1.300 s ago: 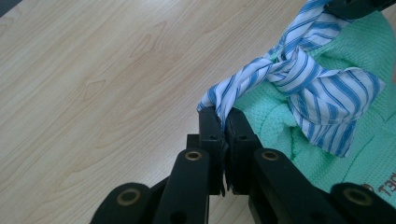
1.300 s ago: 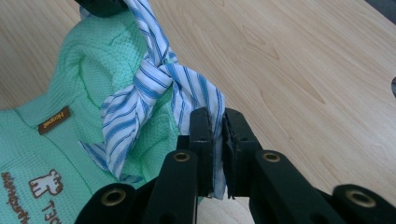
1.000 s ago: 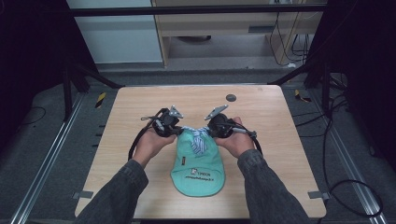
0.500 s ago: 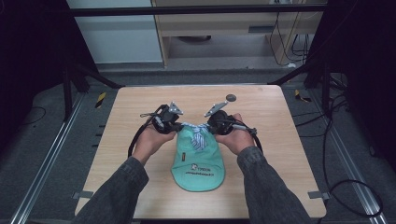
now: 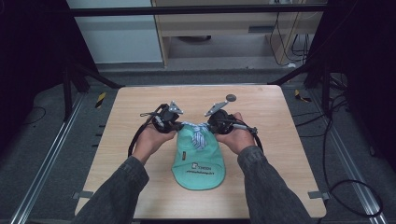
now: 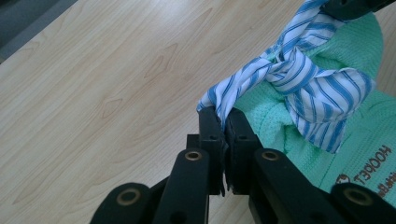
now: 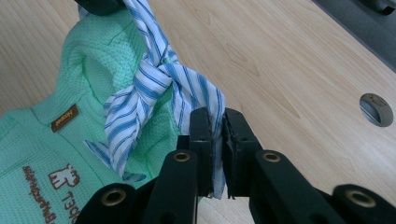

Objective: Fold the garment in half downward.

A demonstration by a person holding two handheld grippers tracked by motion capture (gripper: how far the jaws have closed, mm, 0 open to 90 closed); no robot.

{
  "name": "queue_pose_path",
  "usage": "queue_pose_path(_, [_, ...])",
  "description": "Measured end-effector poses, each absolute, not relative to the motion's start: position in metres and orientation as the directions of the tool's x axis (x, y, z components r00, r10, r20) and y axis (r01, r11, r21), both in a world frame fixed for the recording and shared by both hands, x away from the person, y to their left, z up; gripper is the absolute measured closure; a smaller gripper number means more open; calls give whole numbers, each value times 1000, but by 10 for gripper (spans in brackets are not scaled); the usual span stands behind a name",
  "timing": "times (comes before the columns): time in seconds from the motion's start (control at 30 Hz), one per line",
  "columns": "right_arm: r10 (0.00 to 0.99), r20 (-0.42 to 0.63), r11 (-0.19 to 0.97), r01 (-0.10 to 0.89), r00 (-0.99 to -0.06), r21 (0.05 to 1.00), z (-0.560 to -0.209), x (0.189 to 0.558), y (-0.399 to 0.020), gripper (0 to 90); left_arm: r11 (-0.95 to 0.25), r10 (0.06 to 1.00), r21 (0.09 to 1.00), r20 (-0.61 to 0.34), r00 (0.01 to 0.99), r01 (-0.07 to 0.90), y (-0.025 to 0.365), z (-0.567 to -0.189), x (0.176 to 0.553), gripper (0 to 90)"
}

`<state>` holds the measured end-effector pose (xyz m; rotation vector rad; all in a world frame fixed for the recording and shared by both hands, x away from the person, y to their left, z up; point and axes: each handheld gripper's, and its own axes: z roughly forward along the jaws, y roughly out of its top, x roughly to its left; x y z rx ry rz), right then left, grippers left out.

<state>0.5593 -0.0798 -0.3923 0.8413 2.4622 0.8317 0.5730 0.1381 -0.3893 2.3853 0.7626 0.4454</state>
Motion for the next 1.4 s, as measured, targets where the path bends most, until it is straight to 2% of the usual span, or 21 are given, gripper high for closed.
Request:
queue_pose_path(0.67, [655,-227,649,382,-721,658,-370,567,-78,829,-658,616,645,163,771,389,137,-374,575,867])
queue_pose_path(0.9, [646,-241,657,368,-724,657,-377,557,-80,826,-683,605,628,200,771,373,130,-377,568,865])
queue_pose_path(1.4, [649,-244,651,361,-720,667,-386,544,-89,823,-673,603,644,192,775,364,123,-381,568,863])
